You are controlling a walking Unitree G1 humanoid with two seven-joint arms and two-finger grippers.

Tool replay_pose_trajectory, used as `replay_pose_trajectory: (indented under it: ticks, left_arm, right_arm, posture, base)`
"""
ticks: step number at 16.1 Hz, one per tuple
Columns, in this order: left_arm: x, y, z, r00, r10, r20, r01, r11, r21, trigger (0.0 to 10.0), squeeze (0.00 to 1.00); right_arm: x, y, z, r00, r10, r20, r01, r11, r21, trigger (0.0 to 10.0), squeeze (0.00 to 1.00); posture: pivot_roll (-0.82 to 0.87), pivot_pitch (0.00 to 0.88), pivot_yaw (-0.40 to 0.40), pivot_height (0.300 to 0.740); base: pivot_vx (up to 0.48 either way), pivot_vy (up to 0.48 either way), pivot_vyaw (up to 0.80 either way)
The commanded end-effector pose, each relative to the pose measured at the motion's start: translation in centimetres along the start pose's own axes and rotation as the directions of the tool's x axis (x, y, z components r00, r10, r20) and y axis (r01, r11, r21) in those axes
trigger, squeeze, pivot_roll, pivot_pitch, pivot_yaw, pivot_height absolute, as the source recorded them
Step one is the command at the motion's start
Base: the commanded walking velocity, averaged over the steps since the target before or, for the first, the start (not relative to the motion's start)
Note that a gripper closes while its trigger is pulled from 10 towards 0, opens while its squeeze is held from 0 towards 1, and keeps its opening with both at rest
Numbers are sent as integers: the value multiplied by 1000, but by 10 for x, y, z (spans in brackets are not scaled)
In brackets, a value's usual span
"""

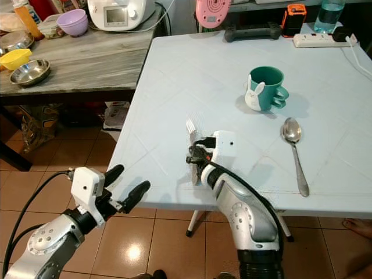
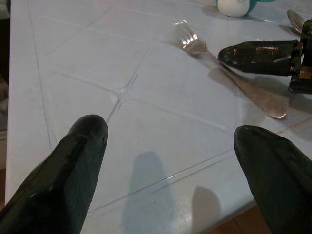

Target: Setting the table

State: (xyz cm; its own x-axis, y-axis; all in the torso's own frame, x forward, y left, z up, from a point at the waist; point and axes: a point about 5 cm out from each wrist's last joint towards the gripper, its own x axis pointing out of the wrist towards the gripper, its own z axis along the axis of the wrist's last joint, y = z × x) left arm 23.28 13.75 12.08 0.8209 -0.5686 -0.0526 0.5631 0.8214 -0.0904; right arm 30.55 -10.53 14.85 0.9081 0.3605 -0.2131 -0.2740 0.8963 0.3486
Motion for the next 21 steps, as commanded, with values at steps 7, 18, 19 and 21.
replay_pose_trajectory:
  ticks: [7,18,19,21]
  left_arm:
    - [-1,-3,-1,1000,-9,-12,9,1000,-7,10000,0]
    - [1,-6,0,999,-44,-30,43,999,-23,10000,0]
    - [2,-6,-1,998,-49,-33,48,999,-26,10000,0]
    - [3,-8,-2,997,-64,-41,63,998,-30,10000,0]
  right_arm:
    - [1,-6,5,996,-84,10,85,982,-169,10000,1000]
    - [3,17,13,989,-148,7,144,946,-291,10000,1000]
    - [2,14,11,986,-168,-1,160,942,-295,10000,1000]
    - [2,12,6,985,-171,-33,154,942,-298,10000,0]
  posture:
    - [-148,171,139,740]
    - [-158,183,138,740]
    - [-161,188,141,740]
    - [-169,192,143,740]
  base:
    - [0,0,0]
    - [0,0,0]
    - [0,0,0]
    - [0,0,0]
